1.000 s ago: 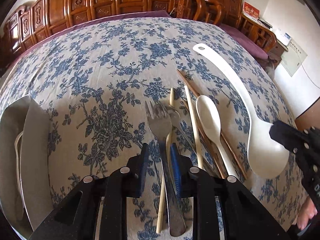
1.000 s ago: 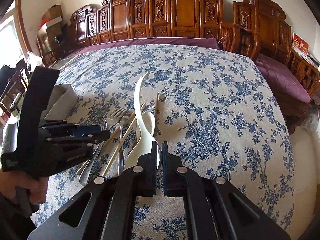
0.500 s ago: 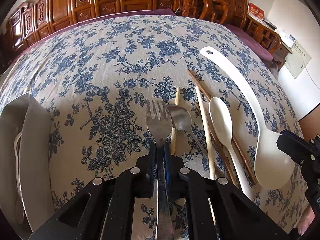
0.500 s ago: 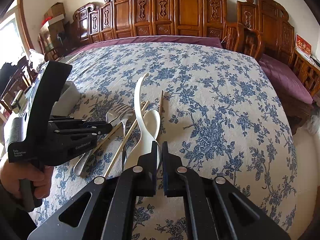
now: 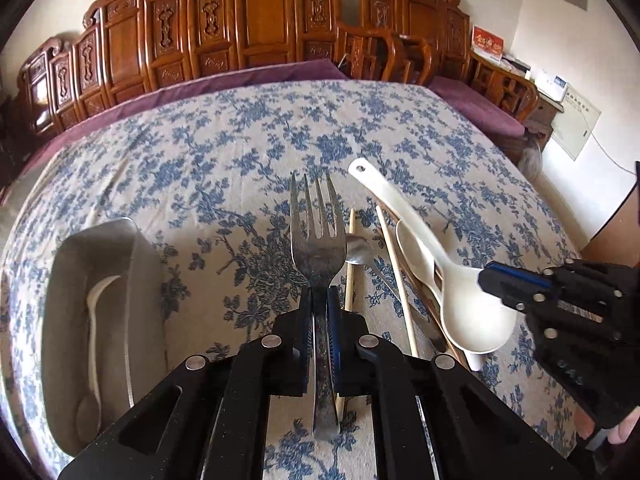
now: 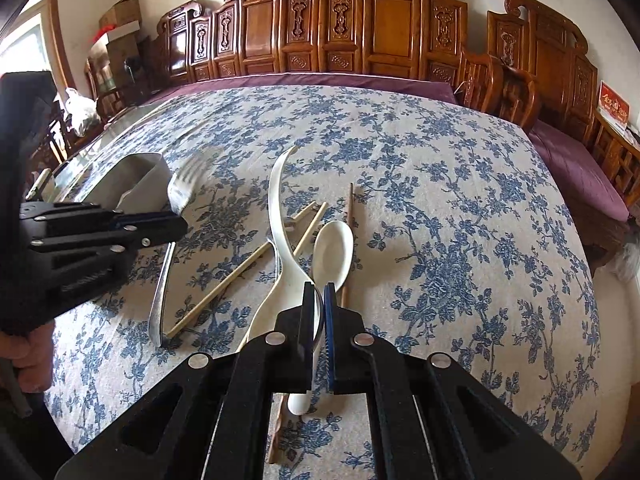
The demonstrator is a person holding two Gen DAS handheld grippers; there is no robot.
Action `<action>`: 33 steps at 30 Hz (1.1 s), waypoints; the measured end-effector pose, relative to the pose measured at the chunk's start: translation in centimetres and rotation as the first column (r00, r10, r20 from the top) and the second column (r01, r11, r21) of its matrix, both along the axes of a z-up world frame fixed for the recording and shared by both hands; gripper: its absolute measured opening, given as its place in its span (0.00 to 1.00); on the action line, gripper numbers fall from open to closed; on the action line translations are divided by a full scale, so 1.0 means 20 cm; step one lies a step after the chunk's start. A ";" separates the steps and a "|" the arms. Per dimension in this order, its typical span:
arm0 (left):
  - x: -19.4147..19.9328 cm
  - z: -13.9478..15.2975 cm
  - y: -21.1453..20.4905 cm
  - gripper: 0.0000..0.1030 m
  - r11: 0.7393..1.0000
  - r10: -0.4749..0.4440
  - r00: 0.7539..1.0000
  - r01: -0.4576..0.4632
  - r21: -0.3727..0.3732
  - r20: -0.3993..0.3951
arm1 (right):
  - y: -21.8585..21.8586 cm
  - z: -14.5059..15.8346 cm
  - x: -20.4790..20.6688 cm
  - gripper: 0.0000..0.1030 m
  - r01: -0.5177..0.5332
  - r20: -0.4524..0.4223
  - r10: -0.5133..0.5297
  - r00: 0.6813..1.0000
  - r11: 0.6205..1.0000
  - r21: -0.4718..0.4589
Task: Organize utensils
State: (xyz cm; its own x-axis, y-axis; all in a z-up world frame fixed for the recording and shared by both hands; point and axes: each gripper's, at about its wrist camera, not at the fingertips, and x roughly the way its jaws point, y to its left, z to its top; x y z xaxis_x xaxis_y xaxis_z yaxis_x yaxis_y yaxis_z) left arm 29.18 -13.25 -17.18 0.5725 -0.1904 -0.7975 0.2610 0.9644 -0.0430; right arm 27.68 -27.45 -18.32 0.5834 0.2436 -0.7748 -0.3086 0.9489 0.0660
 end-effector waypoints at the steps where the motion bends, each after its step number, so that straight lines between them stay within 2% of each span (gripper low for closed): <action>1: -0.02 0.02 0.01 0.06 1.000 -0.003 1.000 0.003 -0.004 0.010 | 0.01 0.00 0.00 0.05 -0.002 0.002 0.002 1.000 1.000 0.000; 15: -0.23 0.14 0.11 0.06 0.999 0.008 0.992 -0.004 -0.032 0.127 | 0.07 -0.02 -0.04 0.05 -0.003 0.012 0.004 1.000 1.000 -0.022; 17: -0.25 0.16 0.12 0.00 0.999 0.017 0.990 -0.012 -0.034 0.139 | 0.07 -0.01 -0.05 0.05 -0.003 0.017 0.003 1.000 1.000 -0.020; 22: -0.28 0.25 0.17 0.00 0.998 0.026 0.984 -0.015 -0.065 0.178 | 0.10 0.00 -0.06 0.05 -0.011 0.028 0.012 1.000 1.000 -0.014; 27: -0.24 0.22 0.22 0.00 0.997 0.047 0.989 -0.039 -0.059 0.139 | 0.09 0.00 -0.07 0.05 0.001 0.019 0.000 1.000 1.000 -0.011; 32: -0.10 0.09 0.18 0.00 0.997 0.061 0.997 -0.059 -0.041 0.051 | 0.02 0.00 -0.05 0.05 0.036 0.020 -0.036 0.999 0.999 -0.002; 33: -0.07 0.06 0.16 0.03 0.997 0.060 0.997 -0.059 -0.040 0.040 | -0.01 -0.01 -0.04 0.05 0.045 0.017 -0.045 0.999 0.999 0.004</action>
